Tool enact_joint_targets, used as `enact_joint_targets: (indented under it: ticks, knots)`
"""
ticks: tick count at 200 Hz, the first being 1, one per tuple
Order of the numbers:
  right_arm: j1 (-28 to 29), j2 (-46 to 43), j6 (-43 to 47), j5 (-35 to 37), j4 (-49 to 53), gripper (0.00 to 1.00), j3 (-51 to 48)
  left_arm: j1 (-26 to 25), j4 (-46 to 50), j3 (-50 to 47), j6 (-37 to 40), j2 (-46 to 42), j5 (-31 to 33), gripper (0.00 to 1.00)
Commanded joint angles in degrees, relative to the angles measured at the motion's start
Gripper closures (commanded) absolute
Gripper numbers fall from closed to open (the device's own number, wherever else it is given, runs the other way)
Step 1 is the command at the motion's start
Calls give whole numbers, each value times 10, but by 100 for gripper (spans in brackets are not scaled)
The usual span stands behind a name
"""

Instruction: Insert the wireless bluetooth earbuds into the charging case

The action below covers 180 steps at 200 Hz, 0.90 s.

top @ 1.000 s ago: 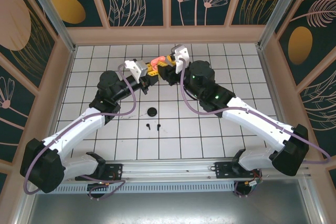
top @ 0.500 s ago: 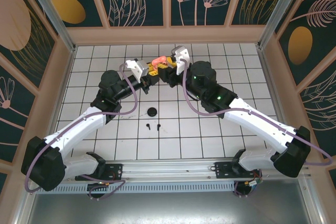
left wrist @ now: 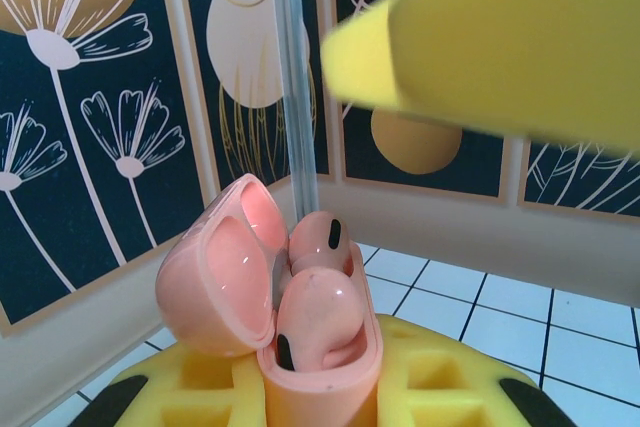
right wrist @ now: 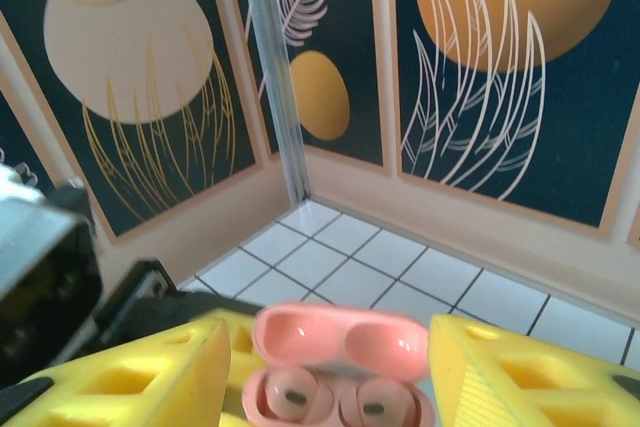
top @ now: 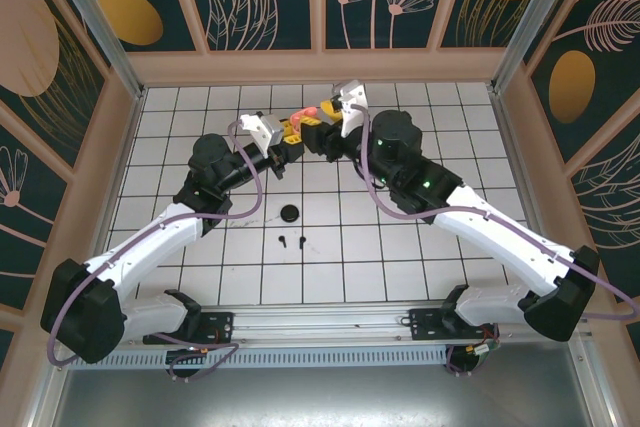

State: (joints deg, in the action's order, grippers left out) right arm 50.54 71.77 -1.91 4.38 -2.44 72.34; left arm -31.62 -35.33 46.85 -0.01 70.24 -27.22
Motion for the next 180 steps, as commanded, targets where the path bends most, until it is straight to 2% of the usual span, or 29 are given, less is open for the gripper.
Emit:
enact_joint_targets:
  ticks: [1,75,115,138,164,180]
  knots:
    - [-10,0,-18,-9,-1,43,32,-3,-40,6,-11,3,-12,100]
    - [-43,9,-80,-15,1,41,63,-3,-43,-1,-8,1,-16,100]
    - [-77,56,-110,-20,122,43,159,-3,-49,-3,-1,3,-34,100]
    - [-95,115,-109,-32,215,52,245,-3,-35,4,2,9,-48,100]
    - [-104,189,-105,-69,312,74,351,-3,-16,9,10,14,-58,100]
    - [-106,235,-103,-88,369,83,413,-3,-5,12,16,15,-60,100]
